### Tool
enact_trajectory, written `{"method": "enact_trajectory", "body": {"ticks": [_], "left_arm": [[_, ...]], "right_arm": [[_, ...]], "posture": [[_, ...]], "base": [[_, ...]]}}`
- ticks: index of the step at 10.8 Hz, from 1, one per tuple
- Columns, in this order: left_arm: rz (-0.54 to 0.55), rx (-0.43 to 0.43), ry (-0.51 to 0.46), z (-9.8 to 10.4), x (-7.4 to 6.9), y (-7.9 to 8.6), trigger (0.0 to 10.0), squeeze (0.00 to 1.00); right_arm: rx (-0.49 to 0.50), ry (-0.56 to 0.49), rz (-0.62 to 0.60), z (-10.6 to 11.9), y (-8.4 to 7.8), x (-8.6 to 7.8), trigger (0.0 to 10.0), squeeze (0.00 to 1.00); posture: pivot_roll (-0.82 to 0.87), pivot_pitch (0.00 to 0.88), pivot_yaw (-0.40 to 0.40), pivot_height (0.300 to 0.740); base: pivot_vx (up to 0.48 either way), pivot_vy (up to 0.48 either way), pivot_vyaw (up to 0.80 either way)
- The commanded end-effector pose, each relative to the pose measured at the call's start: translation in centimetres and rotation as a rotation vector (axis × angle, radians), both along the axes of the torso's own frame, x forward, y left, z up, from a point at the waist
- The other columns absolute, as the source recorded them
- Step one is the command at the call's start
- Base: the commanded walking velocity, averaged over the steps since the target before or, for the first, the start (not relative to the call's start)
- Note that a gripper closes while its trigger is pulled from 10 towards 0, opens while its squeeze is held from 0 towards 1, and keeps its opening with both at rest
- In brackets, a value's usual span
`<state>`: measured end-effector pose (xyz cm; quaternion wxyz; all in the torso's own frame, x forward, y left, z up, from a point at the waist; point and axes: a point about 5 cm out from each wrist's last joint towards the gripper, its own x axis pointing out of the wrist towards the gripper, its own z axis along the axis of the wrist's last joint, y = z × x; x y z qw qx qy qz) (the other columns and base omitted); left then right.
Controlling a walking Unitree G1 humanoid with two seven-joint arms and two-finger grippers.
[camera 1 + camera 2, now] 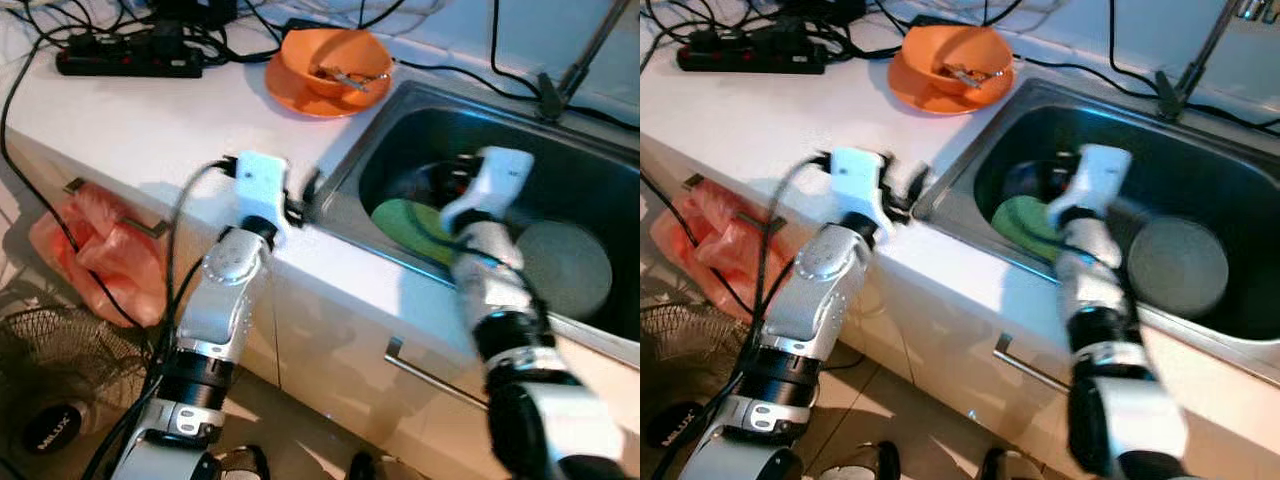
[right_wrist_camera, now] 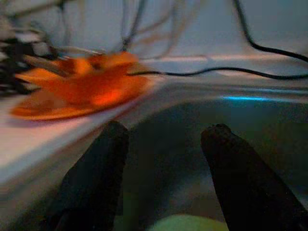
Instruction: Kitchen organization
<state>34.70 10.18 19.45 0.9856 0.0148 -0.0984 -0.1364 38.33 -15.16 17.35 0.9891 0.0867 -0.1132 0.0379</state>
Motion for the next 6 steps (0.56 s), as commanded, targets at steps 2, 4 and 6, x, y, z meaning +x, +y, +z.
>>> {"method": "enact_trajectory", "body": {"ticks": [2, 4, 6], "left_arm": [[0.102, -0.003, -0.105, 1.4, 0.1, 1.5, 10.0, 0.0], [0.129, 0.01, -0.122, 1.2, 0.2, 1.5, 10.0, 0.0], [0.164, -0.018, -0.17, 1.1, -0.1, 1.6, 10.0, 0.0]], "right_arm": [[-0.043, -0.109, 0.025, 1.9, 0.3, -0.2, 10.0, 0.0], [-0.038, -0.129, 0.053, 2.1, 1.3, -0.6, 10.0, 0.0], [-0.081, -0.153, 0.115, 1.1, 3.2, -1.7, 10.0, 0.0]], "posture": [[0.08, 0.138, -0.048, 0.74], [0.08, 0.136, -0.048, 0.74], [0.08, 0.132, -0.035, 0.74]], "base": [[0.0, 0.0, 0.0], [0.0, 0.0, 0.0], [0.0, 0.0, 0.0]]}}
